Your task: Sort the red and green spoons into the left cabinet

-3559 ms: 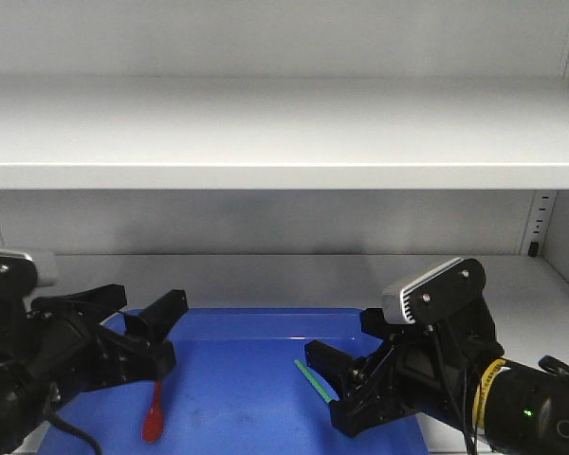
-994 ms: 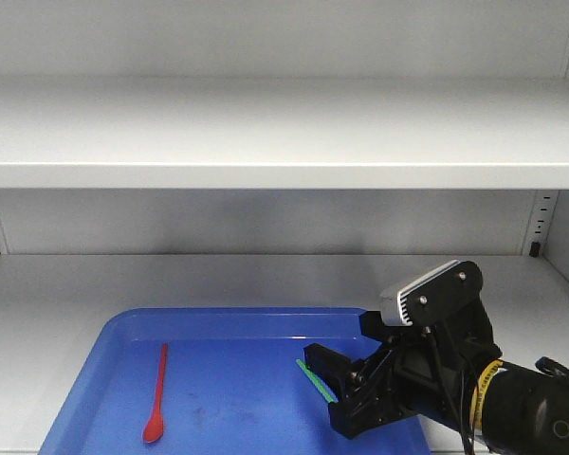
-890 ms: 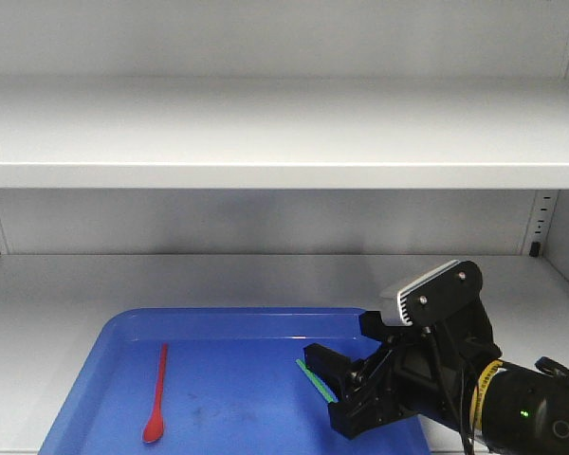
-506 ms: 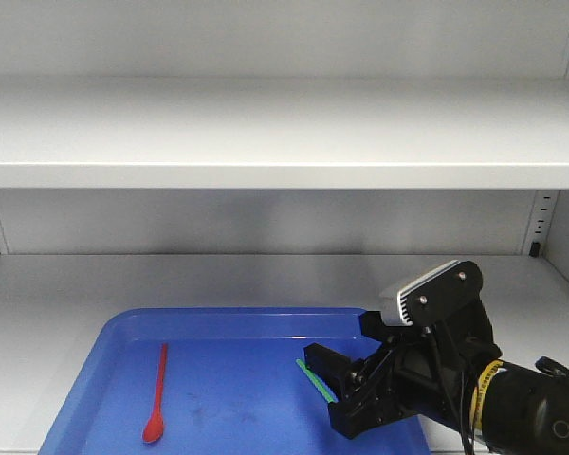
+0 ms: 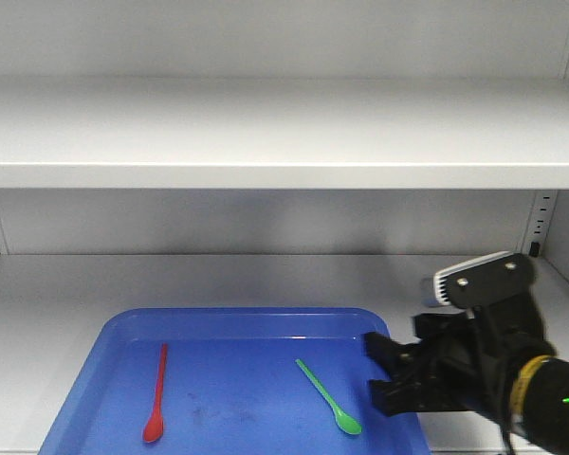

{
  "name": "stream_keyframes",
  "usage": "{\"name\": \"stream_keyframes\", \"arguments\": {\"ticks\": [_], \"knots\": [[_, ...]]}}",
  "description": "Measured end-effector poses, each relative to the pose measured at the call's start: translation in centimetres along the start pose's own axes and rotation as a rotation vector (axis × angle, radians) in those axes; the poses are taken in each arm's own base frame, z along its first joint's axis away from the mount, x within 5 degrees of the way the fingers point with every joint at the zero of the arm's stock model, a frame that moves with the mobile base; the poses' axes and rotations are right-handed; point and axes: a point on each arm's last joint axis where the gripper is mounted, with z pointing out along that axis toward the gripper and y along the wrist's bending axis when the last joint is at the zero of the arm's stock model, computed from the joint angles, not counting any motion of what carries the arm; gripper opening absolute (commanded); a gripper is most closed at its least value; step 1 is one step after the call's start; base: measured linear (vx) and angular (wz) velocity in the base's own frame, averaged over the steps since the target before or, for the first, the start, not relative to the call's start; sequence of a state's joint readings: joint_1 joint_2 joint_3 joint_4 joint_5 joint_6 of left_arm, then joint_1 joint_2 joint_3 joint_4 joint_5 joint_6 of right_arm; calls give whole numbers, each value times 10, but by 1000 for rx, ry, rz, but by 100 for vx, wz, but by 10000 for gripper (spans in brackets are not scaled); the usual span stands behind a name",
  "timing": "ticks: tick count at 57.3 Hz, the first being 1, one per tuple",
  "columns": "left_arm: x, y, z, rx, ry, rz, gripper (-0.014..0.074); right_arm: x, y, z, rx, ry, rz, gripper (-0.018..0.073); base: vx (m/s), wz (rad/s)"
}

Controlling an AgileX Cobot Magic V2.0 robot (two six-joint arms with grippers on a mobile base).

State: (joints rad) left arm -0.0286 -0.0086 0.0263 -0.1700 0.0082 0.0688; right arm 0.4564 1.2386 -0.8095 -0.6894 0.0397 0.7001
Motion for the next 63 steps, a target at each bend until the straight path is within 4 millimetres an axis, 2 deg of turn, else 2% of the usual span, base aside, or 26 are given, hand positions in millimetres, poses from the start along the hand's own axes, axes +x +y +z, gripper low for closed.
{"name": "stream_keyframes", "arguments": {"ticks": [11, 21, 23, 30, 39, 49, 63], "knots": [[0, 0, 0, 0, 0, 0, -6, -1, -19, -28, 113, 80, -50, 151, 0, 0], [0, 0, 0, 0, 0, 0, -6, -11, -38, -56, 194, 33, -98, 7, 0, 0], [0, 0, 0, 0, 0, 0, -6, -13, -44, -64, 220, 12, -83, -15, 0, 0], [0, 0, 0, 0, 0, 0, -6, -7, -55, -82, 274, -49, -26, -11, 0, 0], [0, 0, 0, 0, 0, 0, -6, 27, -60, -98, 314, -113, 18, -10, 0, 0], [0, 0, 0, 0, 0, 0, -6, 70, -52, -117, 314, -190, 32, -9, 0, 0], [0, 0, 0, 0, 0, 0, -6, 123, -37, -142, 334, -241, -100, -9, 0, 0]]}}
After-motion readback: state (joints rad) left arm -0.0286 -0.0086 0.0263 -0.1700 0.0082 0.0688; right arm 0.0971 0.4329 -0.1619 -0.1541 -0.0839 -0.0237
